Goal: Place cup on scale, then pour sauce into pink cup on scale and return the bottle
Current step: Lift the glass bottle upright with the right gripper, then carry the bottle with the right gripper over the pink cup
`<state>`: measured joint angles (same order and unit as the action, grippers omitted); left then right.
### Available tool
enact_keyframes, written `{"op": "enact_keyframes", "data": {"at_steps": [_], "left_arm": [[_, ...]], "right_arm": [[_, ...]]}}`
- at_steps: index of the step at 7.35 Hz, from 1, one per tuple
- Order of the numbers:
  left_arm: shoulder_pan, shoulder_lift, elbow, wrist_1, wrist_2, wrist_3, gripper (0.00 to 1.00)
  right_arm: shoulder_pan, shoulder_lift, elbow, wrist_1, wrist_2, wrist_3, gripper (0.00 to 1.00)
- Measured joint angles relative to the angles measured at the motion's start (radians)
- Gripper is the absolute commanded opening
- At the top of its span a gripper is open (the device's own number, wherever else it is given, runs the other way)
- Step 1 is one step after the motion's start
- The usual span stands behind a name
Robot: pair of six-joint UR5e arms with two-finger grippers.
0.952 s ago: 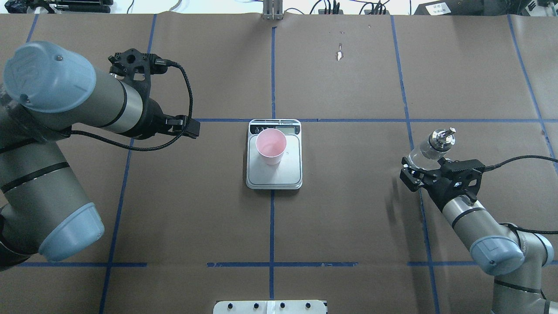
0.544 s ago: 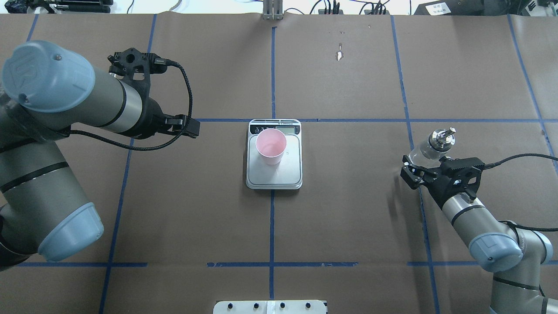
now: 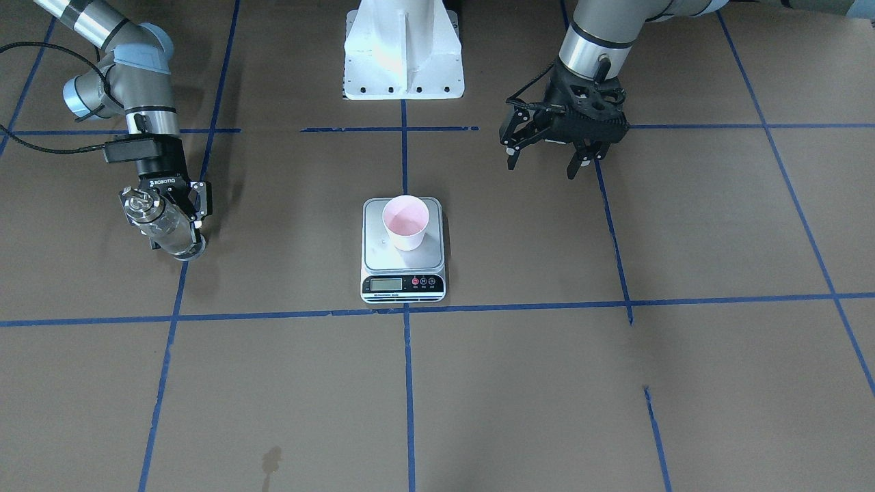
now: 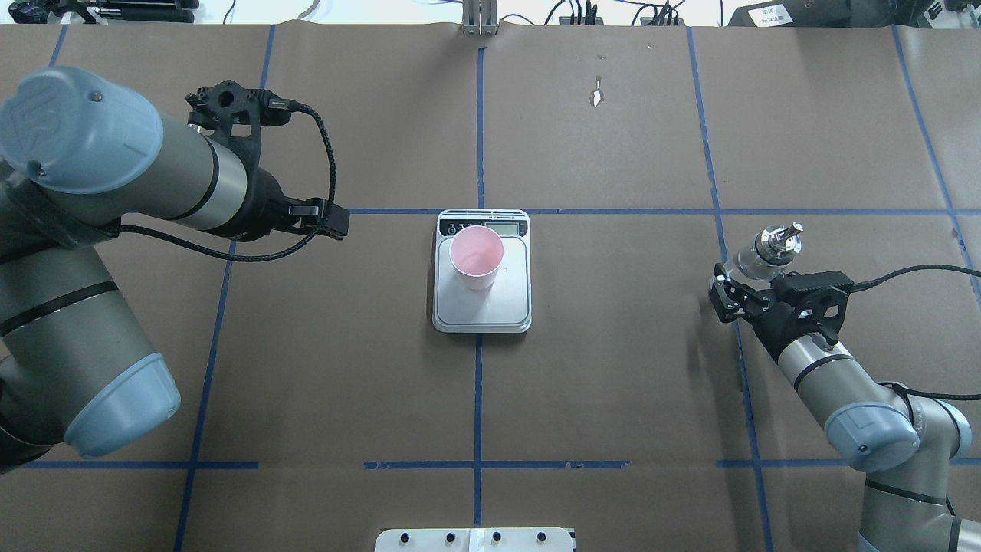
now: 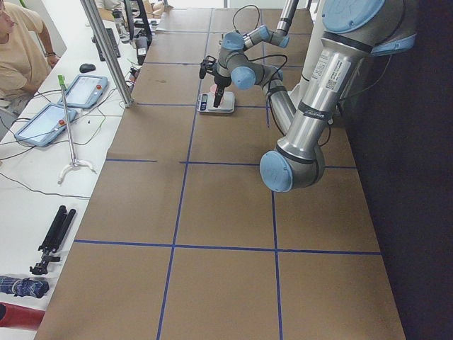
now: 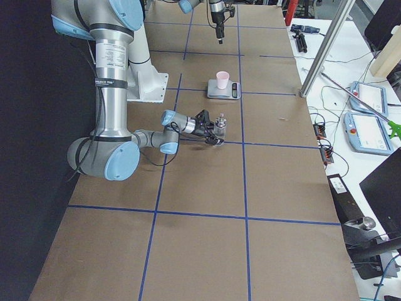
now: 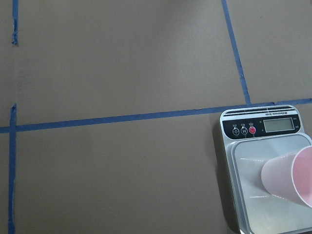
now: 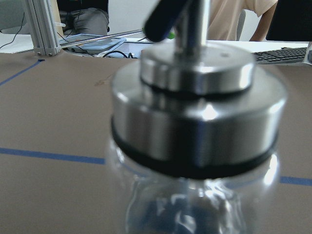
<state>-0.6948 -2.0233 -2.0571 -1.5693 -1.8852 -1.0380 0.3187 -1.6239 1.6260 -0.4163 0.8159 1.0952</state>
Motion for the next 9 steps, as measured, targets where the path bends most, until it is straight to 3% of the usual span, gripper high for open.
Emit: {"op": "enact_keyframes", "data": {"at_steps": [3,4,7,9], "left_arm": [[-0.001,0.0,-0.002,0.0,0.0,0.0,1.0],[-0.004,0.0,-0.006,0.0,0.0,0.002,1.0],[-0.05,0.01,-0.011,0.002,-0.01,0.063,1.0],[-0.087,0.031,-0.016,0.001,-0.029,0.101,1.0]], "right_arm": [[0.024,0.005,0.04,-0.023,0.0,-0.011,0.0],[0.036,0.016,0.062,-0.082,0.0,-0.025,0.0],[0.052,0.164,0.158,-0.463,-0.002,-0.069,0.0],[0.048,0.311,0.215,-0.806,-0.009,-0.074,0.0]]}}
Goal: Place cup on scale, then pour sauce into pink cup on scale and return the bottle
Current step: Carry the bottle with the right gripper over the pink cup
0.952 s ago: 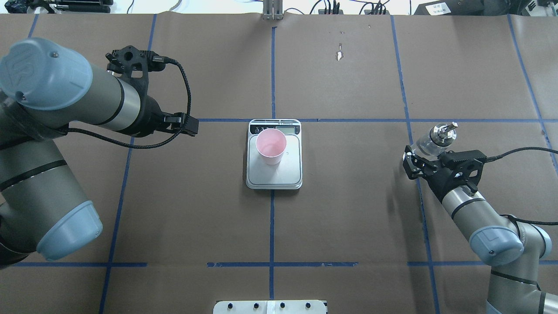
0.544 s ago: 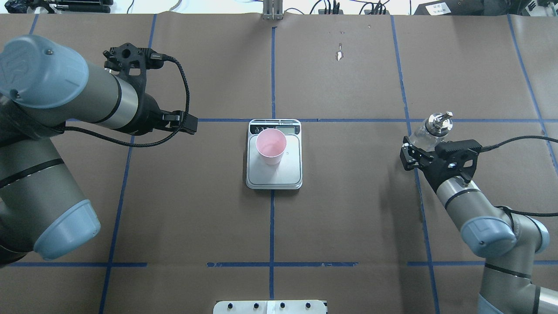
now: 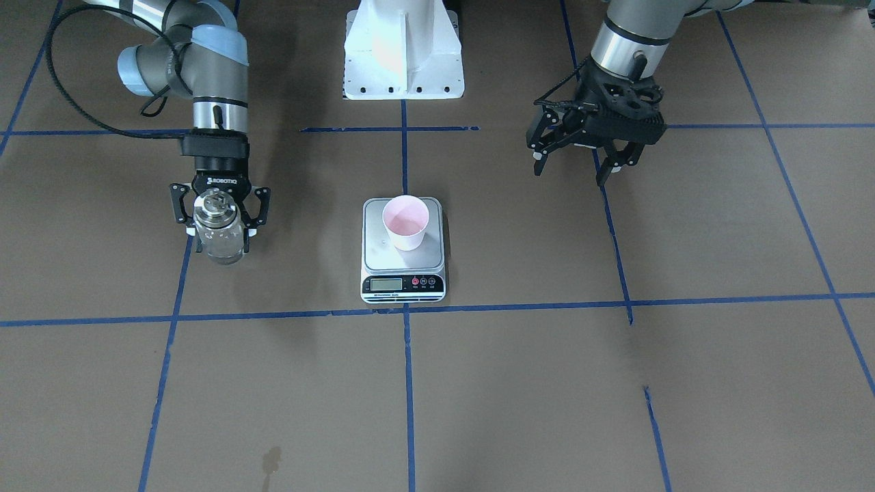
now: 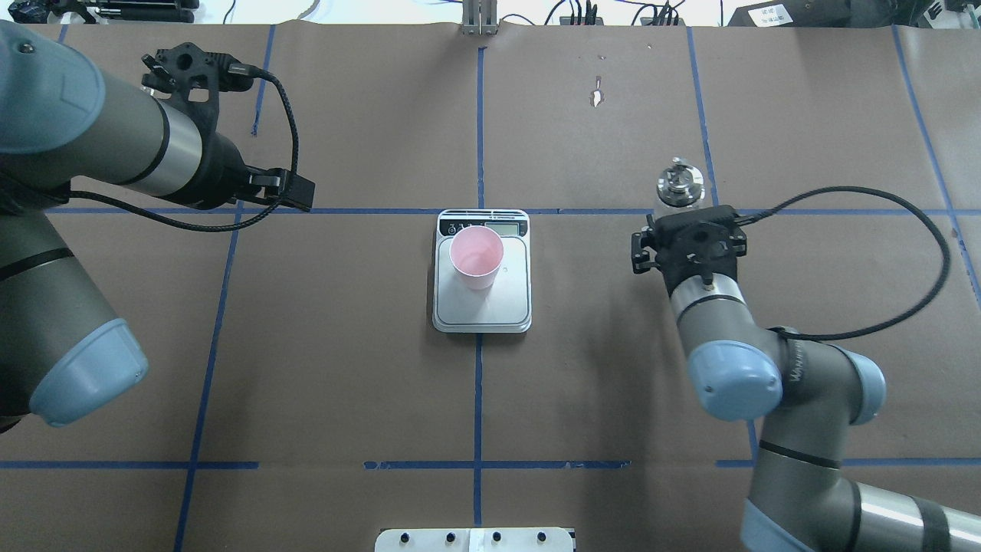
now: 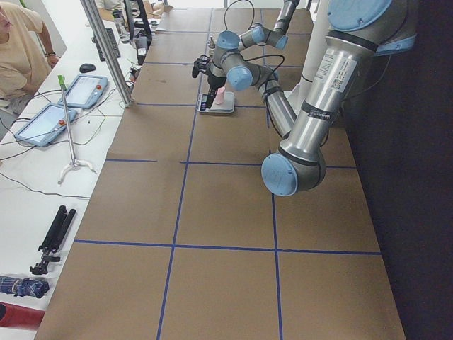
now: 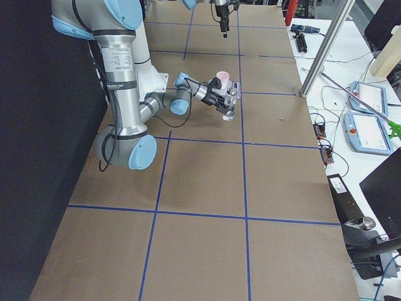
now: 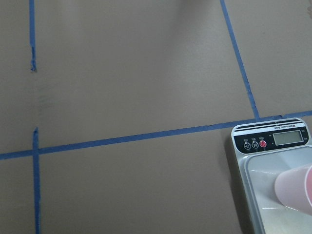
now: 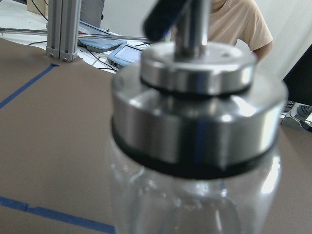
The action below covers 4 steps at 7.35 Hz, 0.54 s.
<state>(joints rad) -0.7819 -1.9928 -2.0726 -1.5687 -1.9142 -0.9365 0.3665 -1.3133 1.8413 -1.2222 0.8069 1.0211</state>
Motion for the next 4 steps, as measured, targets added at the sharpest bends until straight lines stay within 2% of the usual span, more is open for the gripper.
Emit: {"op": "enact_keyframes", "data": {"at_steps": [2,4], "left_arm": [[-0.008,0.007,0.0,-0.001,-0.004,0.005,1.0],[-0.006,0.01,0.002,-0.003,-0.005,0.005,1.0]], "right_arm": [[-0.024,0.154,0.013,-0.312,-0.012,-0.001,0.0],[-0.06,0.261,0.008,-0.529,-0.03,-0.004,0.0]]}}
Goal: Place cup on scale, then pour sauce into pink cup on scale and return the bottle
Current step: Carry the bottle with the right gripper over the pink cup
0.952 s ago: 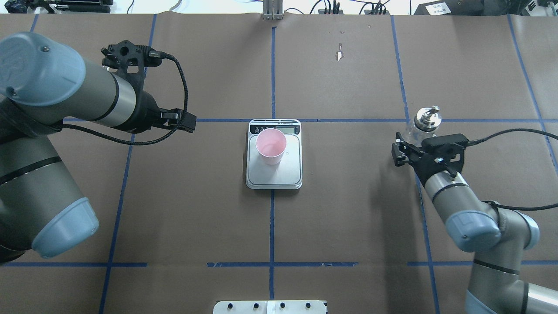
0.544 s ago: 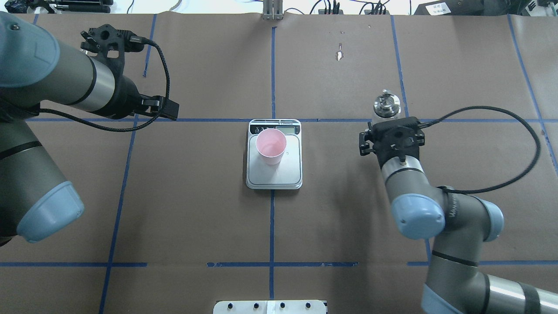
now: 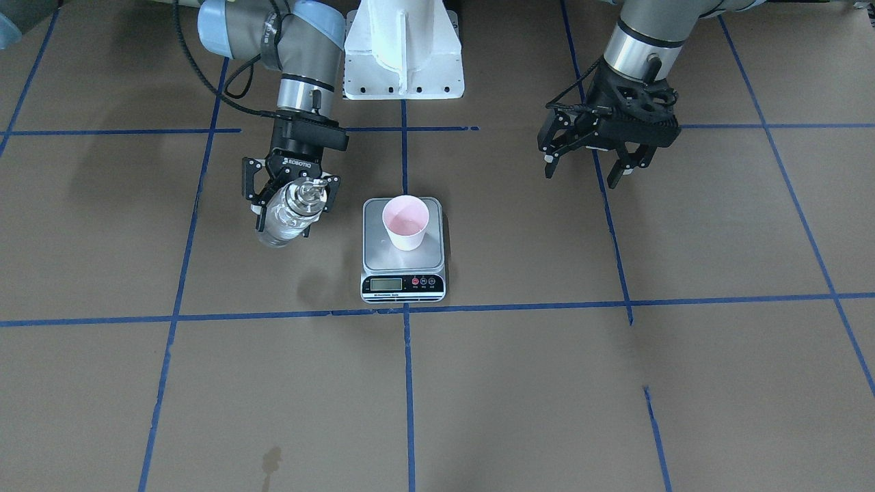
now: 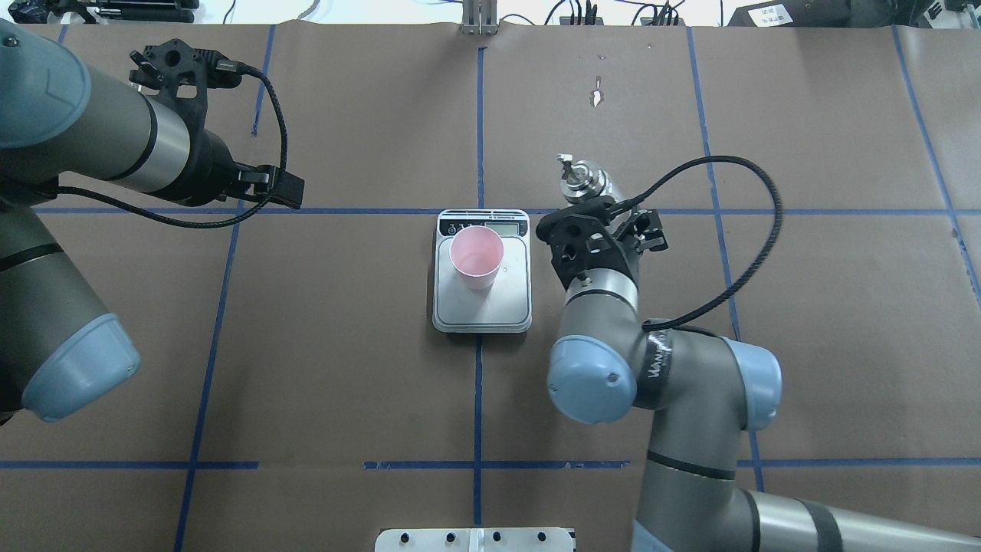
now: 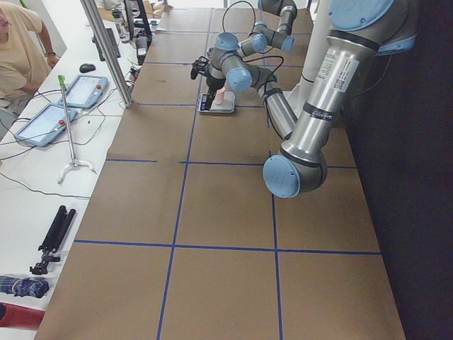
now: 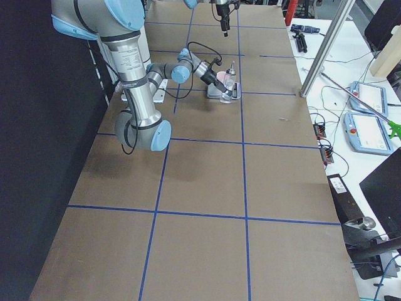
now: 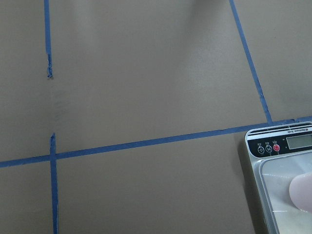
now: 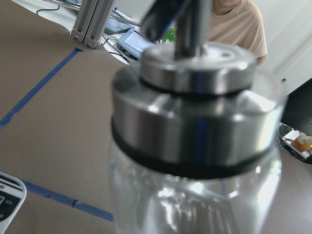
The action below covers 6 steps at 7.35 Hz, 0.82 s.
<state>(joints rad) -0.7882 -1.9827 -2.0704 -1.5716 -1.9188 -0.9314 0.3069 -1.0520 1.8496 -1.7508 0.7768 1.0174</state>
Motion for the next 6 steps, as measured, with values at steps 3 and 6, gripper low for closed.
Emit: {"op": "enact_keyframes", "data": {"at_steps": [3,6], "left_arm": [[0.001,0.001,0.005,-0.003,0.0,0.0,1.0],[0.001,0.002,0.006,-0.004,0.0,-0.001,1.0]], "right_arm": [[-0.035,0.083,-0.007,-0.228,-0.021,-0.006,0.0],[-0.05,0.095,-0.03,-0.327,-0.05,-0.039,0.0]]}}
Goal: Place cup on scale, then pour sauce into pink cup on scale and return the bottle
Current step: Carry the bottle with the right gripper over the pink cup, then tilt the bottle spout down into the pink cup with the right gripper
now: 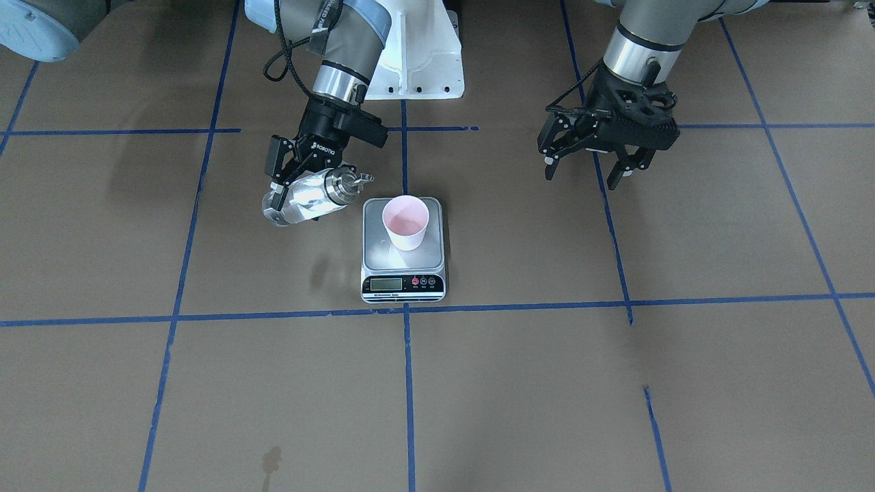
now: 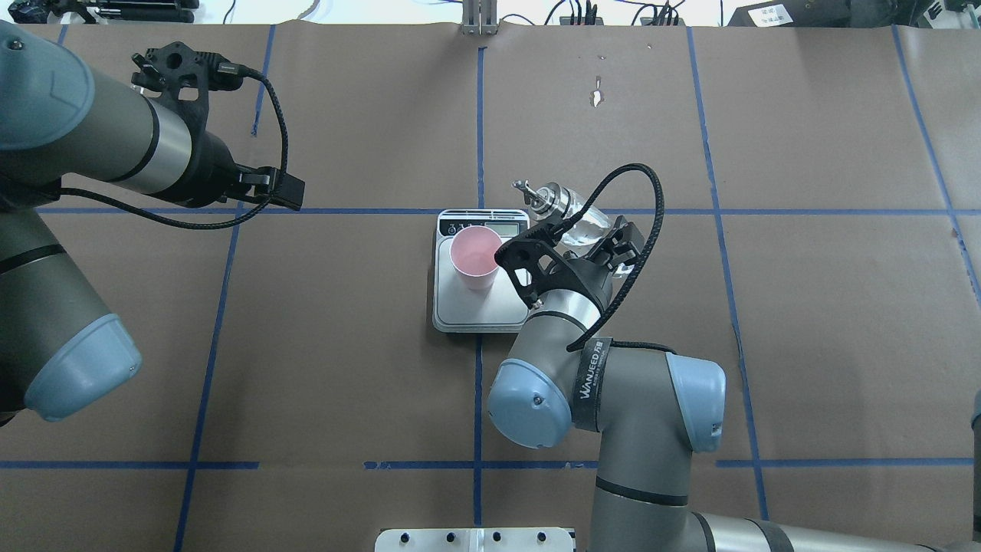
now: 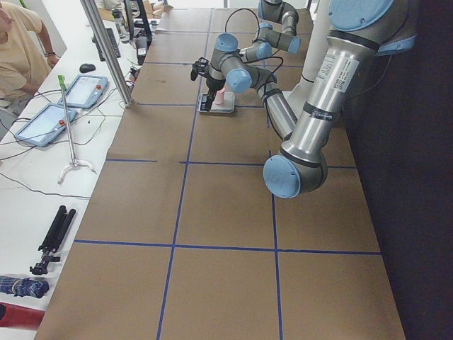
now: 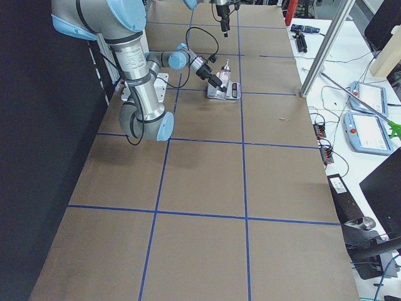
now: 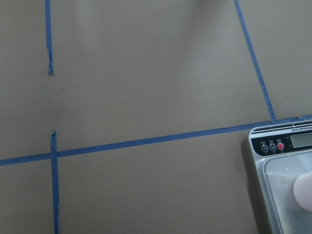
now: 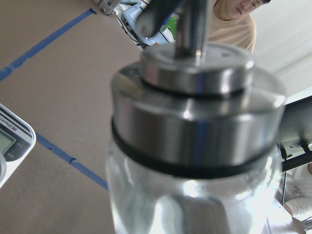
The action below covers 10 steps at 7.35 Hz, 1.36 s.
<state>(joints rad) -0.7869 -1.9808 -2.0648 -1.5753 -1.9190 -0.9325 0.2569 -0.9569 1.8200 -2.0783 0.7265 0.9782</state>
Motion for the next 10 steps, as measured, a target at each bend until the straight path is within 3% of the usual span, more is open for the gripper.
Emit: {"op": "enact_keyframes", "data": {"at_steps": [10], "left_arm": [[0.0,0.001,0.0,0.0,-0.001,-0.002,1.0]], "right_arm": [[-0.032,0.055,-0.13,-0.18,-0.084,-0.072,0.0]]}}
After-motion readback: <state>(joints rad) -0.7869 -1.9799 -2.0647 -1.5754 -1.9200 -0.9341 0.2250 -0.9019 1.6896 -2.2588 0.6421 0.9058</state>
